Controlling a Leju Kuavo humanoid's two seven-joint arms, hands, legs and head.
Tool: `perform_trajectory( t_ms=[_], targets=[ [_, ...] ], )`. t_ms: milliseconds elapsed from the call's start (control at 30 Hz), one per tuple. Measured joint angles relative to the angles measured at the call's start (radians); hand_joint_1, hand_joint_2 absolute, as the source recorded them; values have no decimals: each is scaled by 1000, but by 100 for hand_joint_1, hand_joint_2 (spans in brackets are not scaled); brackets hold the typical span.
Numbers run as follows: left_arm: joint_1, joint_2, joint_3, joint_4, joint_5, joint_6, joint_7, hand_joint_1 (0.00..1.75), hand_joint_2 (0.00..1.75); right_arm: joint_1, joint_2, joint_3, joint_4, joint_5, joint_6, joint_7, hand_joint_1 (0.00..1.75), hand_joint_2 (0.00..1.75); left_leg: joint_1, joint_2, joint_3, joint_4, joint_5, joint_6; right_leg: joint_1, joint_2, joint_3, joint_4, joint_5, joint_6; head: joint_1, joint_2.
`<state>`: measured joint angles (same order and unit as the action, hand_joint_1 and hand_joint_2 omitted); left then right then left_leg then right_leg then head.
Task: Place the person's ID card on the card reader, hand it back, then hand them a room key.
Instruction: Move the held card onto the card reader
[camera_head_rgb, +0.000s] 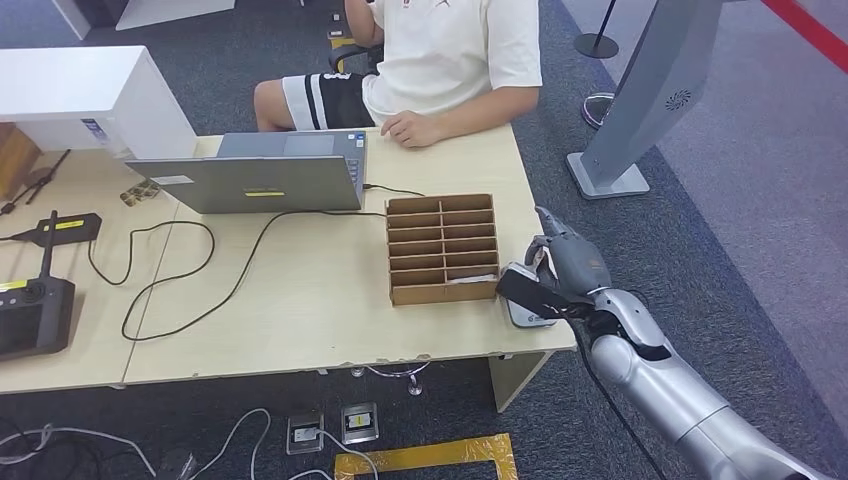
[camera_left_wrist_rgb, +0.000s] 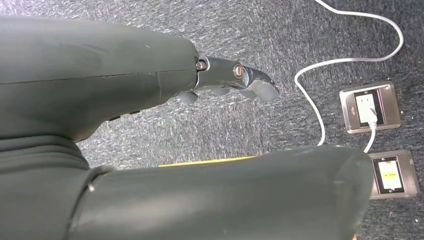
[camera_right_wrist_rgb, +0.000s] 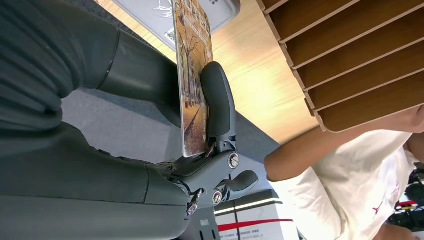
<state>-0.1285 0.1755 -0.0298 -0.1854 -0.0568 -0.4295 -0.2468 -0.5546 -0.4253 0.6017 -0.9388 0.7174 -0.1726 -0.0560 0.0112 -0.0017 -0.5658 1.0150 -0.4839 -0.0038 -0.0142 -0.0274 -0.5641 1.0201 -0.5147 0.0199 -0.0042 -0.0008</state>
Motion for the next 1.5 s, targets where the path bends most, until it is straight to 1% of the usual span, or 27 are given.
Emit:
perform_trajectory(
  t_ms=[333,767,1100,1500],
  targets=[
    [0,-3,-3,0,0,0,5,0,0,2,14,8,9,9,7,5,175,175,0,0,0,0,0,0,0,0,0,0,0,0,0,0],
    [0,-6,-19,0,8,0,19,0,0,2,29,8,81,-4,15,-6,175,175,0,0,0,0,0,0,0,0,0,0,0,0,0,0],
    [0,-13,-24,0,6,0,24,0,0,0,30,7,141,-26,4,-22,175,175,0,0,0,0,0,0,0,0,0,0,0,0,0,0],
    [0,-14,-26,0,0,0,24,0,0,8,30,7,177,-50,-6,-22,175,175,0,0,0,0,0,0,0,0,0,0,0,0,0,0]
  ],
)
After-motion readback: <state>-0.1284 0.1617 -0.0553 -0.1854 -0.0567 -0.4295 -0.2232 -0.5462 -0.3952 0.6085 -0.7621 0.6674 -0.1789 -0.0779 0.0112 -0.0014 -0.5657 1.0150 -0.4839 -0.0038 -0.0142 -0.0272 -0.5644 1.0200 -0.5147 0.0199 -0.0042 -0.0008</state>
